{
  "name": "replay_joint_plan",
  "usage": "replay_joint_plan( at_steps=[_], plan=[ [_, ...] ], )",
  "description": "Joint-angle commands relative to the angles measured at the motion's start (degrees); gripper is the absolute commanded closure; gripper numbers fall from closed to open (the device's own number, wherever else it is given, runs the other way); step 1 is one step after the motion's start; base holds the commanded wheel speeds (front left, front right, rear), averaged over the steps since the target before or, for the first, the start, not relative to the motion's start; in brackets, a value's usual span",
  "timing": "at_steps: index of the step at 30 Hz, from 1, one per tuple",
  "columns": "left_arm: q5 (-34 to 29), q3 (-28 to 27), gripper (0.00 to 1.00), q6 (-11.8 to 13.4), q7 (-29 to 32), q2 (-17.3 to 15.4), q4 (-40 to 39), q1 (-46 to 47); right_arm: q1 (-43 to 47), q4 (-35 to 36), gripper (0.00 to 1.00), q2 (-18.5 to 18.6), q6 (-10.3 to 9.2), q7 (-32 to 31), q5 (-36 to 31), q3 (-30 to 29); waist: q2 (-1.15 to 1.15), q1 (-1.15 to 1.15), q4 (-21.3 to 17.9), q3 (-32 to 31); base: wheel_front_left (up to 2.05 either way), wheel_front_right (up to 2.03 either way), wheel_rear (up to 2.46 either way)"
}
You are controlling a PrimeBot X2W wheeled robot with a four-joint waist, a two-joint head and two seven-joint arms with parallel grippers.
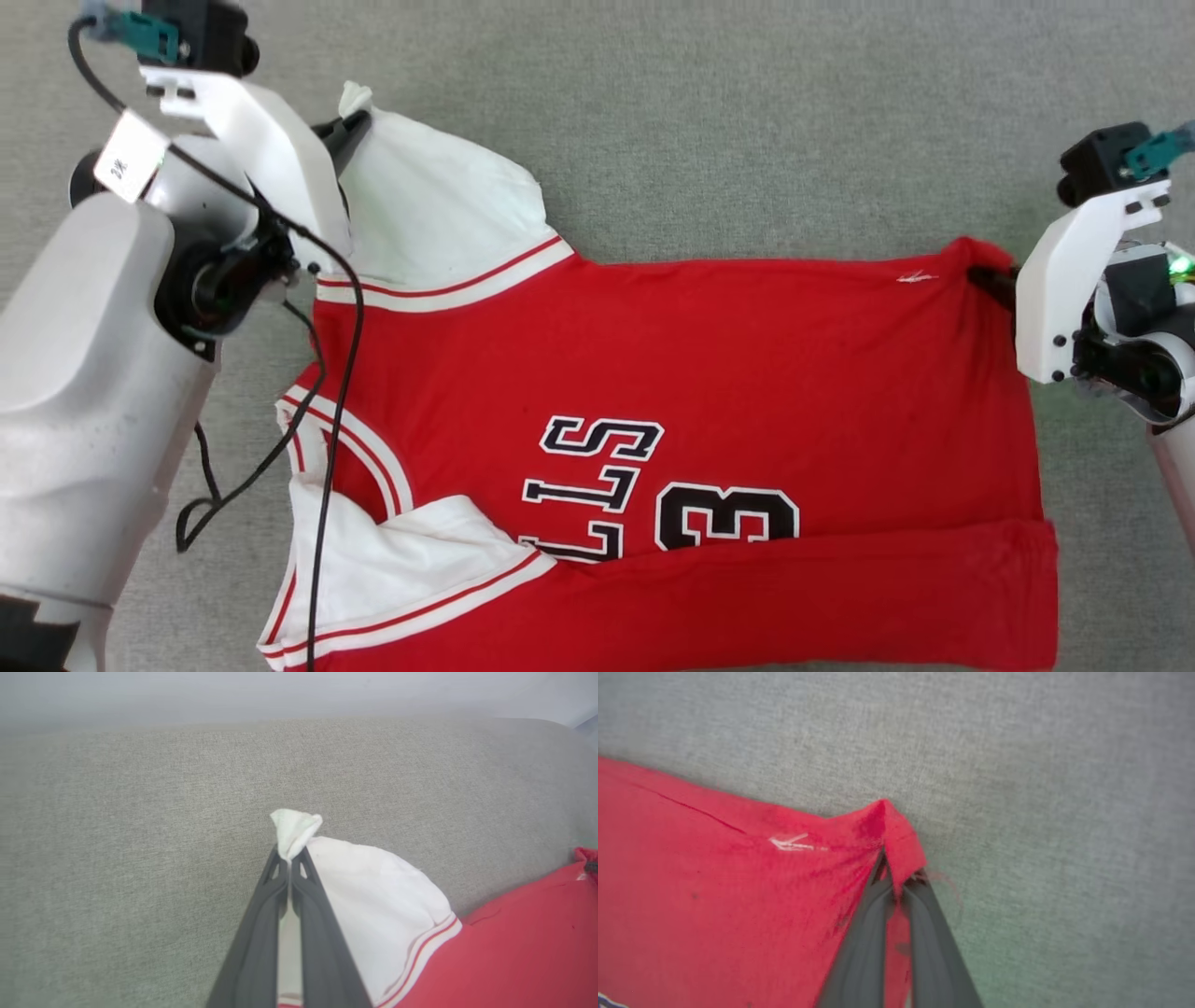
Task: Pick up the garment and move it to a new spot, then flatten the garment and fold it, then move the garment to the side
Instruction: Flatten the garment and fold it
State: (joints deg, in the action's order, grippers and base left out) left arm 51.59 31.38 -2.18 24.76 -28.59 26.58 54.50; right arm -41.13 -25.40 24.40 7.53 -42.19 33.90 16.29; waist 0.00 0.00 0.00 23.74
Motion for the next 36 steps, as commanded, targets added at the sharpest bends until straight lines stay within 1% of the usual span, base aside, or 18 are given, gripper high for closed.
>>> replay_joint_plan(
  at_steps=[1, 4, 9, 10, 12, 19, 24, 29, 36],
  plan=[
    [-0.41, -0.14, 1.00, -0.16, -1.52, -0.28, -0.10, -1.54, 0.27, 1.03, 1.00, 0.25, -0.08, 2.01, -0.20, -0.84, 0.00, 0.00, 0.38, -1.83, 0.00, 0.00, 0.00],
    [-0.23, -0.76, 1.00, 0.27, -4.20, -0.41, -0.89, -4.14, 2.52, 2.73, 1.00, 1.01, -0.08, 4.79, -1.20, -2.31, 0.00, 0.00, 0.79, -4.31, 0.00, 0.00, 0.00],
    [0.96, -1.48, 1.00, 1.26, -7.52, -1.18, -4.25, -11.33, 8.56, 6.11, 1.00, 0.41, -0.07, 7.26, -2.66, -4.44, 0.00, 0.00, 0.98, -8.66, 0.00, 0.00, 0.00],
    [0.96, -1.48, 1.00, 1.26, -7.52, -1.18, -4.25, -11.33, 8.56, 6.11, 1.00, 0.41, -0.07, 7.26, -2.66, -4.44, 0.00, 0.00, 0.98, -8.66, 0.00, 0.00, 0.00],
    [1.50, -1.68, 1.00, 1.88, -8.60, -1.56, -6.05, -14.99, 11.72, 7.25, 1.00, -0.22, -0.07, 7.89, -2.81, -5.14, 0.00, 0.00, 0.99, -10.33, 0.00, 0.00, 0.00],
    [4.15, -2.92, 1.00, 5.68, -11.97, -2.89, -13.28, -29.42, 22.77, 10.64, 1.00, -1.61, -0.07, 9.86, -3.60, -7.21, 0.00, 0.00, 1.01, -14.92, 0.00, 0.00, 0.00],
    [6.08, -3.65, 1.00, 8.50, -13.49, -3.70, -18.25, -38.53, 29.22, 12.05, 1.00, -2.99, -0.07, 11.09, -3.77, -9.31, 0.00, 0.00, 1.14, -16.13, 0.00, 0.00, 0.00],
    [7.74, -4.62, 1.00, 10.99, -14.67, -4.53, -21.89, -45.66, 33.86, 12.95, 1.00, -4.22, -0.07, 11.90, -4.29, -11.56, 0.00, 0.00, 1.09, -17.00, 0.00, 0.00, 0.00],
    [10.42, -5.37, 1.00, 13.67, -14.88, -4.43, -24.97, -53.45, 37.99, 13.00, 1.00, -6.08, -0.07, 13.87, -5.80, -13.02, 0.00, 0.00, 0.60, -18.12, 0.00, 0.00, 0.00]
  ],
)
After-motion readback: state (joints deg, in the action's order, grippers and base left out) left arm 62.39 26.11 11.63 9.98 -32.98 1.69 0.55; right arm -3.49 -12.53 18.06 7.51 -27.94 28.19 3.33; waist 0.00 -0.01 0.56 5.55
